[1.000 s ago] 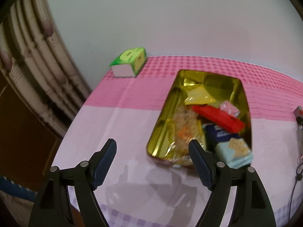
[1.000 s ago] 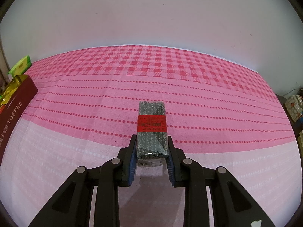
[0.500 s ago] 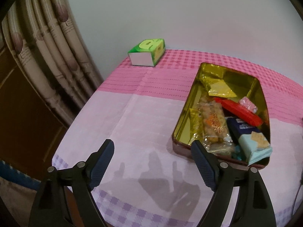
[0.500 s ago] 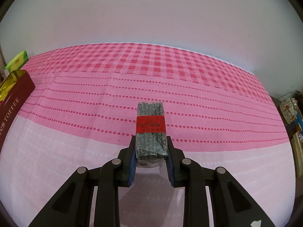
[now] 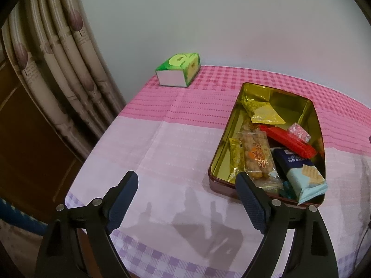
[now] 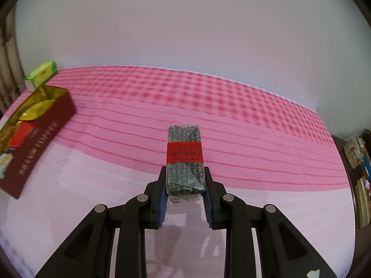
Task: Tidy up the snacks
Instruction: 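Carry the grey-and-red block into the tin with the right gripper and release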
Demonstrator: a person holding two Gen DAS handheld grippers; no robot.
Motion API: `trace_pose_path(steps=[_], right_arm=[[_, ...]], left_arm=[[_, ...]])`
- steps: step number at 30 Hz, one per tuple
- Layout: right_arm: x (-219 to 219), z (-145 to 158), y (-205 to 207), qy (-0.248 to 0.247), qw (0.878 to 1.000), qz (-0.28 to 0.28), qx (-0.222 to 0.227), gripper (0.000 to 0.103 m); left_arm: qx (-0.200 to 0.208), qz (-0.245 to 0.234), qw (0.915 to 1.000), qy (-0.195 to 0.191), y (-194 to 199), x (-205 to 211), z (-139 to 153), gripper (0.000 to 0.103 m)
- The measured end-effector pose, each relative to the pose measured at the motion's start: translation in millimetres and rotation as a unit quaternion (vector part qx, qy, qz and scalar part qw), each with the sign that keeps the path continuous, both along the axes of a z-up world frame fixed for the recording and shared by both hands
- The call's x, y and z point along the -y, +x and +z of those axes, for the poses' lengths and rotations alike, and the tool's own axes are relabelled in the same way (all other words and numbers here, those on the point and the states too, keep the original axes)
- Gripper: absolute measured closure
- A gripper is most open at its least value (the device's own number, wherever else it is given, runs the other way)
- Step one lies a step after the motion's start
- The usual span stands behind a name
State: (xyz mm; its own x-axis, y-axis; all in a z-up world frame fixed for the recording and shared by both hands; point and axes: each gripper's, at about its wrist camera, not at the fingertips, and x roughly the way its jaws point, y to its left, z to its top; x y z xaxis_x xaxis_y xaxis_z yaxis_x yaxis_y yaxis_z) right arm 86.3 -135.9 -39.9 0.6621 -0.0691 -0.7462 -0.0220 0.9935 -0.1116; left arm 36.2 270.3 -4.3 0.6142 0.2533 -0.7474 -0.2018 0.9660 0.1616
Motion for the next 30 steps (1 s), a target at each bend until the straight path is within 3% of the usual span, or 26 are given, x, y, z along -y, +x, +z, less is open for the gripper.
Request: trace_pose_path(steps=[17,30], right_arm=[[-128.7,48.3,-8.5,0.041,0.99,0.134,0.019,0.079],[-210.3,53.8,-9.9,0.052,0.976,0.213,0.007,0.079]], left_arm=[[0.003,0.019,0.9998,-0.012,-1.1,-7.2,2.5,0.017],[-0.003,0.051,0.9984,-0.027,-2.6,-25.4,2.0,0.017]])
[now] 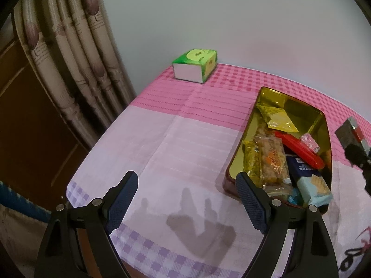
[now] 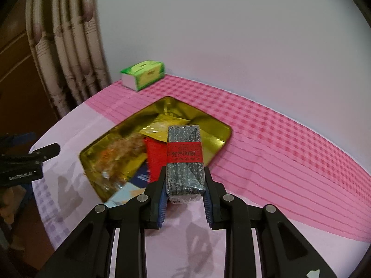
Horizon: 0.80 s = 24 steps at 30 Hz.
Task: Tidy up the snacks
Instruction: 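Carry the grey-and-red block into the tin with the right gripper and release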
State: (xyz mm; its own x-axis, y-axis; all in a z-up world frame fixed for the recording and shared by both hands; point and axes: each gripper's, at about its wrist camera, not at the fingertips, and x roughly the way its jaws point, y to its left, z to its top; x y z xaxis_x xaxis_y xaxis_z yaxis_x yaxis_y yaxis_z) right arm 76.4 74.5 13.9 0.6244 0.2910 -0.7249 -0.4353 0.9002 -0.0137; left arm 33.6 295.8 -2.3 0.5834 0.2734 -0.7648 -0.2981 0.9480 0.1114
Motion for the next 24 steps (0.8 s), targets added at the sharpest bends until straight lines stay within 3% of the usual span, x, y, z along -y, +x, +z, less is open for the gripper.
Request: trace_pose_path(steps=[11,24], right_arm=[[-42.0,-15.1,4.3,-0.014,0.999,0.029,-0.01,0.079],[-57.0,-40.0,18.7,-0.032,0.999,0.022,-0.035,0.079]], left_arm=[[-0.008,0.024,0.9996,-0.011,0.7,-12.2,-2.5,0.017],[-0.013,0.026,0.9995,-0.015,1.7,-14.1,-3.8,0.017]])
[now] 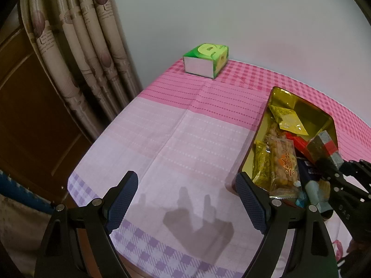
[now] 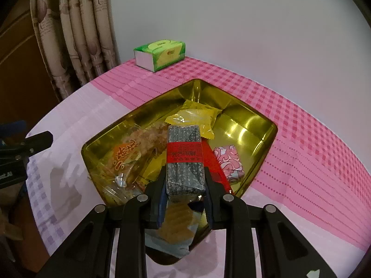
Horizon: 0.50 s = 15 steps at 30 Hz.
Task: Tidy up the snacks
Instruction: 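Carry the grey-and-red block into the tin with the right gripper and release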
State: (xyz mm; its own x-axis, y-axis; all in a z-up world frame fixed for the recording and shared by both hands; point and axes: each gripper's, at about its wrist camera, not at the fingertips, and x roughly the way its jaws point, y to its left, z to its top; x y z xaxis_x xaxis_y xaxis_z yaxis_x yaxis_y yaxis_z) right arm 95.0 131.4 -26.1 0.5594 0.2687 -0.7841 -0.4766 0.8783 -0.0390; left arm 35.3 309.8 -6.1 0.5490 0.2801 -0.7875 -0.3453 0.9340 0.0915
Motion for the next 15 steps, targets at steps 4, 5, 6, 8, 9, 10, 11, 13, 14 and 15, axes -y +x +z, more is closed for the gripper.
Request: trace_pose_path(steps=[4,5,6,8,9,10,11,13,14,15], right_arm=[[-2.8,-6.2,4.3,0.001,1.0,-0.005,-0.007,0.079],[-3.9,-8.2,4.8,0.0,1.0,-0.006,-0.009,0.079],[-4.8,-9.6,4.8,-0.002,1.0,-0.006,-0.008,0.079],[-5.7,-11.0,5.5,-0.004,1.0,-0.007,-0.008,0.079],[-5.8,-11.7,6.1,-0.004,1.0,-0.007,-0.009,0.078],[-5.7,-12.2,6.0,-0.004,1.0,-0.008,-0.01,0.078],[-5.9,-12.6,6.2,-0.004,1.0,-0.008,-0.011,0.078],[-5.9,-13.4,6.8,-0.005,1.0,-0.008,-0.013,0.076],[-6.3,-13.5,6.4,-0.006,1.0,-0.01,-0.012,0.076],[-6.4,-13.1,5.4,-0.006,1.0,-0.011,-0.01,0.076]], left_arm=[[-0.001,-0.004,1.0,0.001,1.8,1.3,-0.5,0.017],[-0.002,-0.005,1.0,0.001,1.9,1.3,-0.8,0.017],[-0.002,-0.006,1.0,0.0,1.7,1.5,-1.0,0.017],[-0.003,-0.006,1.0,0.0,1.8,1.5,-1.2,0.017],[-0.003,-0.007,1.0,0.0,1.8,1.6,-1.3,0.017],[-0.003,-0.007,1.0,0.0,1.4,1.5,-1.1,0.017],[-0.003,-0.007,1.0,0.0,1.4,1.5,-1.1,0.017],[-0.003,-0.007,1.0,-0.001,1.1,1.5,-0.9,0.017],[-0.002,-0.008,1.0,0.0,1.3,1.5,-0.9,0.017],[-0.002,-0.008,1.0,0.0,1.6,1.6,-1.1,0.017]])
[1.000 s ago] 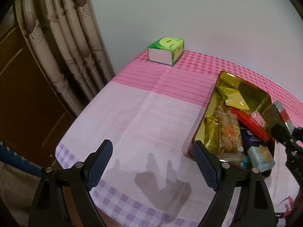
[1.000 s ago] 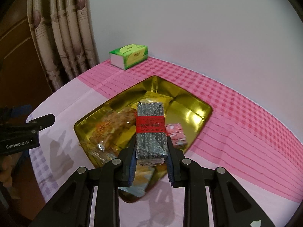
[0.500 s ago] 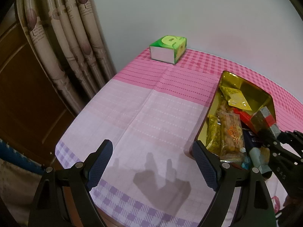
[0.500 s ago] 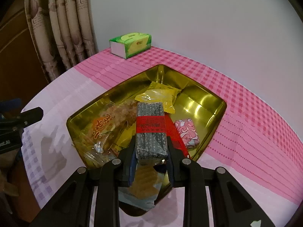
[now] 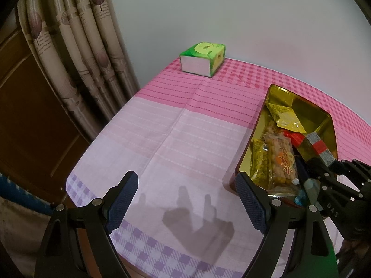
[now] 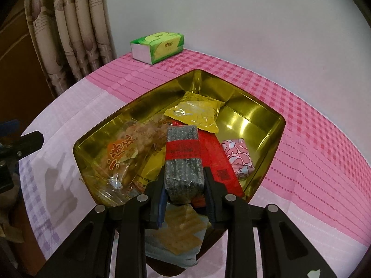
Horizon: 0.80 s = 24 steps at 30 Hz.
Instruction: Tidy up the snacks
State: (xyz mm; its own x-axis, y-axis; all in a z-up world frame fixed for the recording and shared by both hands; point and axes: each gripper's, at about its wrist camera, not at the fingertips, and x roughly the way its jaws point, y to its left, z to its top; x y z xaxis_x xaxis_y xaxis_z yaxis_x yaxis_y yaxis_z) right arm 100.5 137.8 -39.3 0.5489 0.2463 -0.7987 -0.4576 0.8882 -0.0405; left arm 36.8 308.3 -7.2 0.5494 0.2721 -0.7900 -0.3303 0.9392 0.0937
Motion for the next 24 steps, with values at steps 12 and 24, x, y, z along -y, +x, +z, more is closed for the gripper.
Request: trace_pose_path(steps=[12,24], right_arm=[[4.5,13.7,-7.3,0.009,1.0,-0.01,0.017,0.036],[30.6,46.5,-46.5,0.051,0.997,-0.045,0.032,0.004]], left_arm=[[-0.002,-0.011,0.9999,0.004,0.9,6.1,-1.3,0.017],[-0.005,-0.027,0.9995,0.013,0.2,16.0,-1.3,0.017]])
